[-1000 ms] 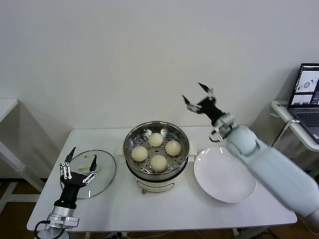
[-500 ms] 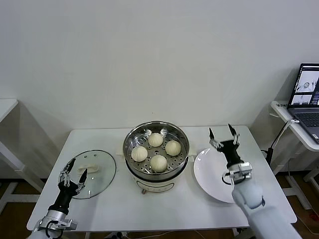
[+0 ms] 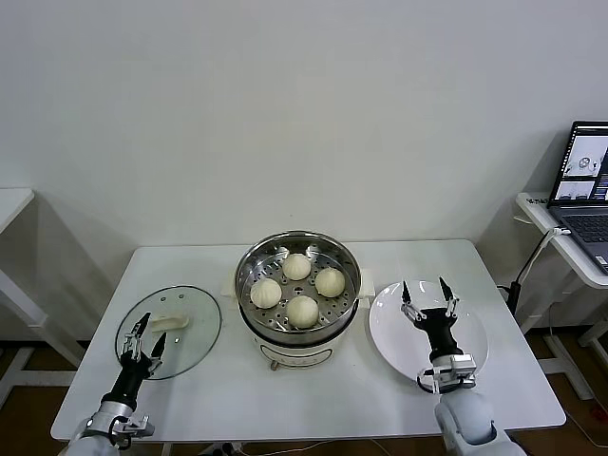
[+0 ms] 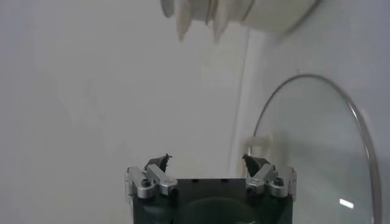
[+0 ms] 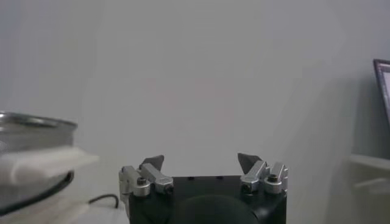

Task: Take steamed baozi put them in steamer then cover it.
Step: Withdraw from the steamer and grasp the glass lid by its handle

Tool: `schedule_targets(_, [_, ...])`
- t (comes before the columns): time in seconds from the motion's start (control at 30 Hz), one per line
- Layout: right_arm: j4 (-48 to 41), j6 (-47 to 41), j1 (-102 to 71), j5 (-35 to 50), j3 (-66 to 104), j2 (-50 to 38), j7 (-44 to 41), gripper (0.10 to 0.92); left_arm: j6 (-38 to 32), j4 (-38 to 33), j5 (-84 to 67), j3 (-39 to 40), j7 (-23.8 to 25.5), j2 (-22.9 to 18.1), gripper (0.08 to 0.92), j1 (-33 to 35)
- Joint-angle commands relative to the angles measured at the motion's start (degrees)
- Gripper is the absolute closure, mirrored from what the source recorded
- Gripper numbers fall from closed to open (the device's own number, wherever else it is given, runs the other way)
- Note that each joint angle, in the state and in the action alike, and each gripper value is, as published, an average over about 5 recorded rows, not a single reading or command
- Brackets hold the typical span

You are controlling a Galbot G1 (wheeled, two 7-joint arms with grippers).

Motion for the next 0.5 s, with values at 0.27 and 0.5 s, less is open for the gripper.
schedule_targets(0.27, [-0.2, 0.8, -3.2, -2.4, 2.0, 2.9, 0.1, 0.203, 1.2, 7.9, 2.8, 2.3, -1.5, -0.4, 0.177, -7.6])
schedule_targets(0.5, [0.0, 0.8, -3.1, -2.5, 2.1, 3.0, 0.1, 0.203, 2.5, 9.3, 3.1, 3.1, -1.5, -0.4, 0.177, -9.3])
